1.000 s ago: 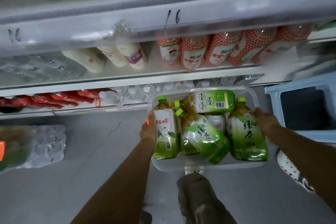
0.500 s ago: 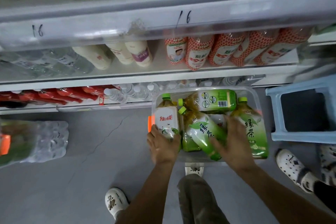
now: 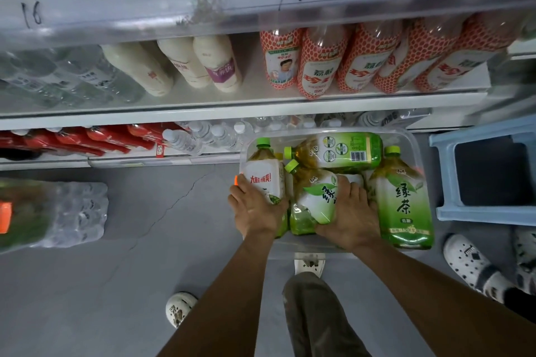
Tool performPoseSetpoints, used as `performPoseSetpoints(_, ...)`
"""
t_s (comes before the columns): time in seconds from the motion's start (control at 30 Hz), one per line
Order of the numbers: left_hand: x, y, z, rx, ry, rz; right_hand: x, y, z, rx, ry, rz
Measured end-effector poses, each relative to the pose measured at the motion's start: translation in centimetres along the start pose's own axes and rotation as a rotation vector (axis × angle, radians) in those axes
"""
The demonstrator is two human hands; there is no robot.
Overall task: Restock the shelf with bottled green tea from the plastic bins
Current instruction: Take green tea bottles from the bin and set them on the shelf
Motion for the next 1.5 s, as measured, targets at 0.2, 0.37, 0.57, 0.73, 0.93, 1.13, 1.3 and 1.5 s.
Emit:
performPoseSetpoints(0.2, -0.9, 0.8, 2.1, 0.098, -0.252, 0.128, 0.0, 0.2, -1.2, -0.062, 0.187, 0.117)
performPoseSetpoints(0.37, -1.1, 0.6, 3.0, 0.11, -0.392, 0.209, 0.1, 0.3, -1.3, -0.093, 0.256, 0.164)
performPoseSetpoints(0.57, -0.5, -0.3, 3.0, 0.123, -0.526, 0.265, -0.3, 0.1, -1.4, -0.108, 0.309, 0.176)
performPoseSetpoints(0.73, -0.2, -1.1, 3.1, 0.204, -0.599, 0.298, -0.4, -0.1, -1.4, -0.121, 0.304, 0.163)
performPoseSetpoints(0.93, 0.1, -1.3, 3.8, 0.276, -0.678, 0.3, -0.6, -0.2, -2.0, -0.223, 0.51, 0.397)
performPoseSetpoints(1.13, 1.9, -2.7, 4.9, 0.331, -0.849, 0.339, -1.2, -2.4, -1.5, -0.369, 0.839, 0.57)
performPoseSetpoints(1.3, 6.7, -4.0, 6.2, 0.323, -1.021, 0.371, 3.2, -5.5, 4.7, -0.355, 1.081, 0.687)
performPoseSetpoints(1.5, 15.8, -4.3, 7.9, 0.242, -1.177, 0.394, 8.5, -8.9, 14.7, -0.304, 1.304, 0.75)
Point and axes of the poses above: each hand's wrist, its own y-axis towards the middle knuckle, its own x-axis out of the back of the hand, z = x × y, the point moved 9 cm from there along y, towards the middle knuckle, and after that the axes turned 10 degrees about -z, right-handed, at the moved point
